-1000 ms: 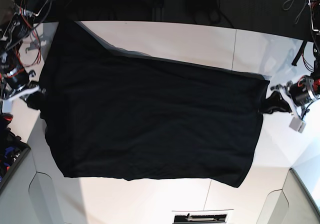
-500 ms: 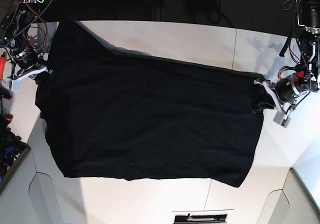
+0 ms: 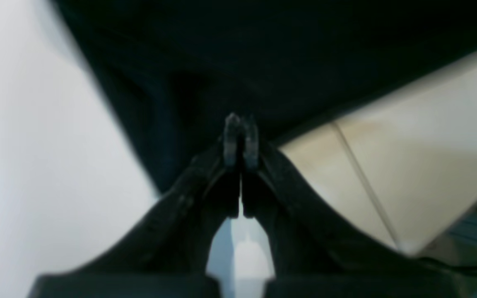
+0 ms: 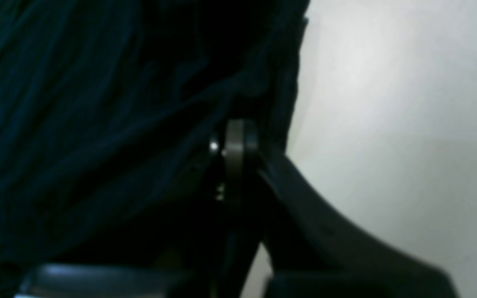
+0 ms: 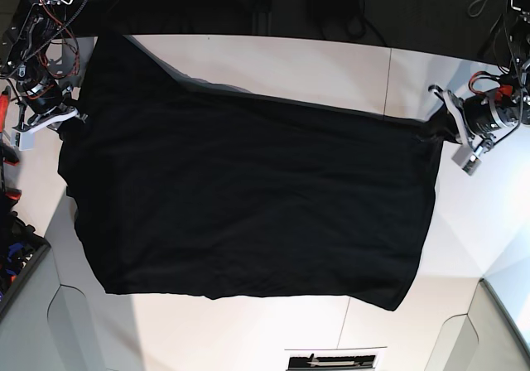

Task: Layout the t-shirt on the table in an organized manner, then fold the t-shirt properly
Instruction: 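Release and regrasp the shirt corner with the left gripper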

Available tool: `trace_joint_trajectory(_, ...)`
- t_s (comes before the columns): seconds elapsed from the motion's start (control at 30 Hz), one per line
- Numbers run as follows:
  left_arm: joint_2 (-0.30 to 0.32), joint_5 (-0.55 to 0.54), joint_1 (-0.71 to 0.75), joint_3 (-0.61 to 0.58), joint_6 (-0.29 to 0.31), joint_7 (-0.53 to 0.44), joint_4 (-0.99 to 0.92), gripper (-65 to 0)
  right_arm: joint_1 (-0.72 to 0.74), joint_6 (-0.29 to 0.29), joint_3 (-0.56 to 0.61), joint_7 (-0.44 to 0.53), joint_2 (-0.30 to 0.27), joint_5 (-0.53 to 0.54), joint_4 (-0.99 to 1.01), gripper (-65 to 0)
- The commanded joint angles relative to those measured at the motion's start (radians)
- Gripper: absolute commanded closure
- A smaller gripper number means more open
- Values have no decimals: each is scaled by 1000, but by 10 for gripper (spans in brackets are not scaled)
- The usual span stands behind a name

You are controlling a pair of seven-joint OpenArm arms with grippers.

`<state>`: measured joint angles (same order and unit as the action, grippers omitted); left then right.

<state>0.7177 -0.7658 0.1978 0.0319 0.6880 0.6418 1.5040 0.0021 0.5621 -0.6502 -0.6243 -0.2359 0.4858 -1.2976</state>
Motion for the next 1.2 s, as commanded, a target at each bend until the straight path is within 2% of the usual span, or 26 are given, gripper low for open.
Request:
trace_joint_trajectory(0.0, 29, -16, 13, 10, 10, -17, 34, 0, 6, 2, -2, 3, -16, -7, -8, 0)
trace_joint_trajectory(0.17, 30, -29, 71, 64, 10, -56, 94, 0, 6, 2, -2, 2, -16, -7, -8, 0)
trace_joint_trajectory(0.3, 17, -30, 49, 189, 10, -131, 107, 0, 5, 2, -2, -7, -16, -11, -8, 0)
trace_joint_trajectory(0.4, 1, -22, 0, 238, 10, -129, 90, 0, 6, 2, -2, -8, -16, -10, -8, 0)
trace_joint_trajectory(0.6, -45, 1, -104, 204, 10, -135, -123, 0, 6, 2, -2, -8, -9, 20, -8, 0)
trace_joint_trajectory(0.73, -64, 37, -189, 148, 10, -199, -330, 0, 5, 2, -2, -9, -7, 19, -8, 0)
trace_joint_trajectory(0.8, -64, 35, -220, 116, 10, -201, -387, 0, 6, 2, -2, -9, -8, 18, -8, 0)
trace_joint_trajectory(1.0, -61, 18, -195, 43, 10, -95, -327, 0, 6, 2, -2, -9, -8, 8, -8, 0)
trace_joint_trajectory(1.17, -22, -33, -90, 40, 10, -92, -161, 0, 6, 2, -2, -8, -8, 8, -8, 0)
